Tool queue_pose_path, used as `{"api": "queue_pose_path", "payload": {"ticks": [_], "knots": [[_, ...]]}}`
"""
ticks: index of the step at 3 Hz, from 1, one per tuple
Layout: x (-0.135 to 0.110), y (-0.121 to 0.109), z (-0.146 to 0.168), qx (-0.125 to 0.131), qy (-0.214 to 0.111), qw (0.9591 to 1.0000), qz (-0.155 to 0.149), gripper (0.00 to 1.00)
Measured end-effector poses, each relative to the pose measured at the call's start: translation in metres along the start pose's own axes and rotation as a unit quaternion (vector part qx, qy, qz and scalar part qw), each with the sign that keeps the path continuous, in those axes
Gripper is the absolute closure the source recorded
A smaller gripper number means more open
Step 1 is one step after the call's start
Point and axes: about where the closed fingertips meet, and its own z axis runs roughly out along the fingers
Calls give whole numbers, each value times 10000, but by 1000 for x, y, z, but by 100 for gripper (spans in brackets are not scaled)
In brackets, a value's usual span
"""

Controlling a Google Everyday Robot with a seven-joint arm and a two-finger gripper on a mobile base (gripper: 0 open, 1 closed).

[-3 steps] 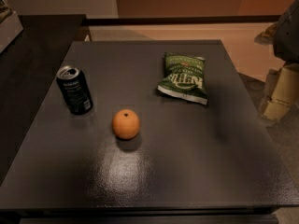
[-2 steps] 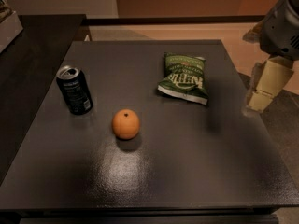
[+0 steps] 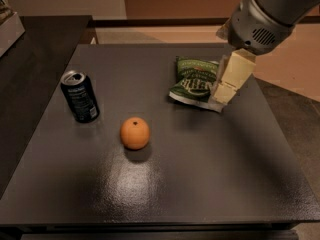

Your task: Pick pepsi can

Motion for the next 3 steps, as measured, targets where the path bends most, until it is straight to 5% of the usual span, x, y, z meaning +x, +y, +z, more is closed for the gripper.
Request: {"api": "queue_pose_path", "payload": {"ticks": [3], "knots": [[-127, 19, 71, -330, -645, 9964, -443, 0]]}}
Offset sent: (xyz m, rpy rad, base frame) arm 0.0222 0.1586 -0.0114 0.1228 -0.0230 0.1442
